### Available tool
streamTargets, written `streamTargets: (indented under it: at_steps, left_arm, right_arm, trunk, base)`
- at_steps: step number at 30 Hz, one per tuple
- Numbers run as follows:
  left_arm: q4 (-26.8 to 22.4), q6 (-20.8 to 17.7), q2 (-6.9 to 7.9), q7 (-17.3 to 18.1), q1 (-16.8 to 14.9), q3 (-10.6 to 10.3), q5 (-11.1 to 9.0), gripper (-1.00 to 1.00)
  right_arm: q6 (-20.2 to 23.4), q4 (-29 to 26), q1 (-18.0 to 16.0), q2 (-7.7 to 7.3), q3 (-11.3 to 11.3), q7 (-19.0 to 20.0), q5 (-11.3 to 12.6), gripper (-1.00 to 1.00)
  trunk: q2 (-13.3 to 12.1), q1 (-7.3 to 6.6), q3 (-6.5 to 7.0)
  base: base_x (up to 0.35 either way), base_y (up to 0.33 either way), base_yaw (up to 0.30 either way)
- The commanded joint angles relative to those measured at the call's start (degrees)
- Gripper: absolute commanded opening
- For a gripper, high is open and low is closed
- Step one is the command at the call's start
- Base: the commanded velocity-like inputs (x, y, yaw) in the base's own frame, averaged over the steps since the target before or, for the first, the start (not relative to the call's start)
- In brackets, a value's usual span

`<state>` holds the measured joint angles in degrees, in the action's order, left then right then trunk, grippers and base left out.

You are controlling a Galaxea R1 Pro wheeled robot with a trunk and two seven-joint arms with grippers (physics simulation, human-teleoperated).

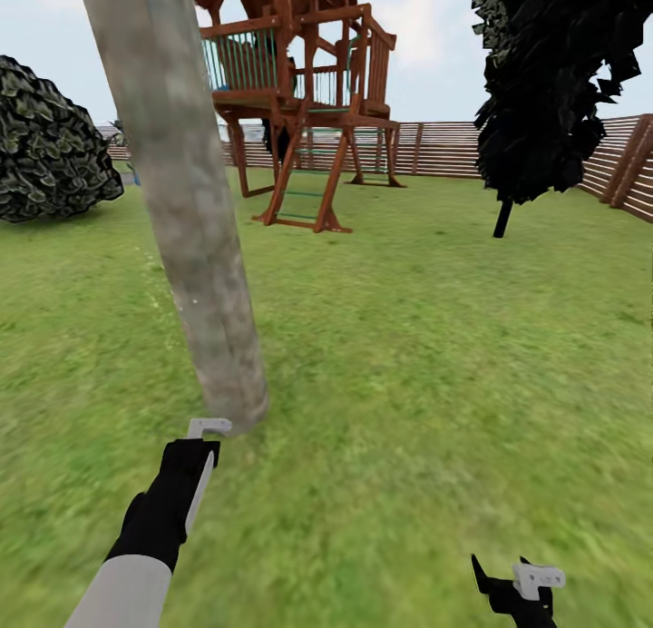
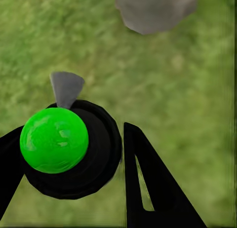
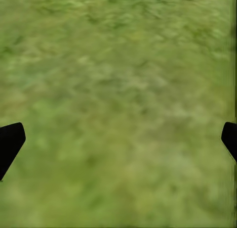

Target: In the garden, pick up the pesticide atomizer on the floor and spray pesticide onto both trees until each tree trunk is fully covered.

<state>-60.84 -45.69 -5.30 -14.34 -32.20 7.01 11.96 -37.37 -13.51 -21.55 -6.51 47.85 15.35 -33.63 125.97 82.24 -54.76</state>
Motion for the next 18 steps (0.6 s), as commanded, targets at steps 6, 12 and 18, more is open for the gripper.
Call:
streamTargets:
  at_steps: [6,12,18]
  left_arm:
    - [0.4,-0.2,-0.11,0.4,0.0,0.1,0.2,-1.0]
    - [3.8,2.5,0.47,1.5,0.0,0.3,-1.8,-1.0]
    - [24.5,7.6,5.63,1.7,-8.0,0.4,-2.2,-1.0]
  right_arm:
    - [-0.1,0.0,0.0,0.0,0.5,0.5,-0.1,1.0]
    - [-0.1,0.0,0.0,0.0,0.5,0.5,-0.1,1.0]
    - [-0.1,0.0,0.0,0.0,0.5,0.5,-0.1,1.0]
  trunk:
    - [0.0,-0.01,-0.05]
    - [0.0,-0.01,-0.05]
    - [0.0,-0.01,-0.05]
  base:
    - [0.007,-0.271,0.211]
    - [0.035,-0.103,0.139]
    - [0.001,-0.002,0.003]
